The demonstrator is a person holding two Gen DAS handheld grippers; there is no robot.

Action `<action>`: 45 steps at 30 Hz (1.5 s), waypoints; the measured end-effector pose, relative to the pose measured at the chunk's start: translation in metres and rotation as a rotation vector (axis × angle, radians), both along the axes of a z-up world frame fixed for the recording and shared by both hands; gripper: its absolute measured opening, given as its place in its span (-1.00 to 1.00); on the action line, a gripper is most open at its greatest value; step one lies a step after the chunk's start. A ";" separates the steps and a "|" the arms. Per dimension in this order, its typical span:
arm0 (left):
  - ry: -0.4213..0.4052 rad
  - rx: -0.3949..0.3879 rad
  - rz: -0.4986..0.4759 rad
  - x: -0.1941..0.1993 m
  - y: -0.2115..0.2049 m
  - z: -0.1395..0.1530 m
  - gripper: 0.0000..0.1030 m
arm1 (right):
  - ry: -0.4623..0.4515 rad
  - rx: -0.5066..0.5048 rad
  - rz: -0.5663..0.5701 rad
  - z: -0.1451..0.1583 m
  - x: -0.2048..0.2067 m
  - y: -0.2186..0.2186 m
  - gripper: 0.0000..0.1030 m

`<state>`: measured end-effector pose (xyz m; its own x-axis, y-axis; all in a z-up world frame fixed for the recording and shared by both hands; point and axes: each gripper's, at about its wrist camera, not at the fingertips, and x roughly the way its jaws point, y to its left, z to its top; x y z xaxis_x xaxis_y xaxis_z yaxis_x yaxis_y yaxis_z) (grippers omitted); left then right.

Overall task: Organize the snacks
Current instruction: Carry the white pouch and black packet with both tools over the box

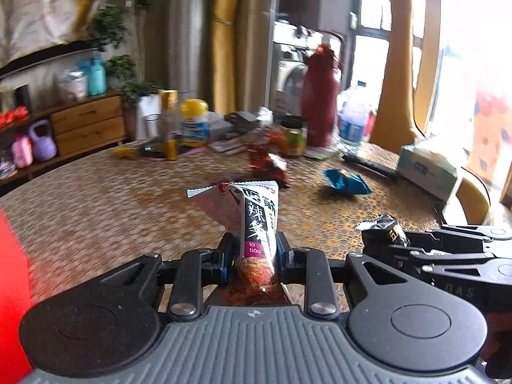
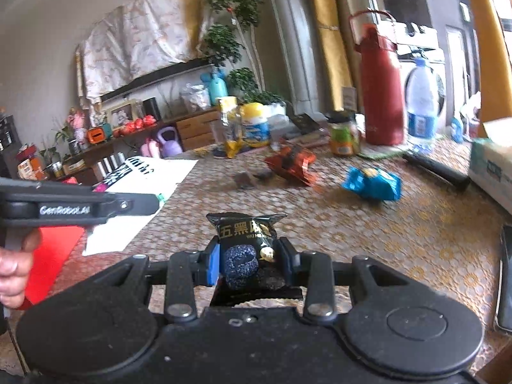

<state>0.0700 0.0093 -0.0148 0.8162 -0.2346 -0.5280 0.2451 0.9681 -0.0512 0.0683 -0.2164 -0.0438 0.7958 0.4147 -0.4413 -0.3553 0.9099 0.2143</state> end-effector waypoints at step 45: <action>-0.171 -0.072 0.501 -0.145 0.180 0.034 -0.50 | -0.119 -0.069 0.433 0.065 -0.031 0.201 -0.32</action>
<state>-0.0753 0.1895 0.0187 0.9104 0.1754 -0.3747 -0.2359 0.9641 -0.1221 0.0371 -0.0155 0.0212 0.6023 0.6934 -0.3956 -0.7249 0.6826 0.0929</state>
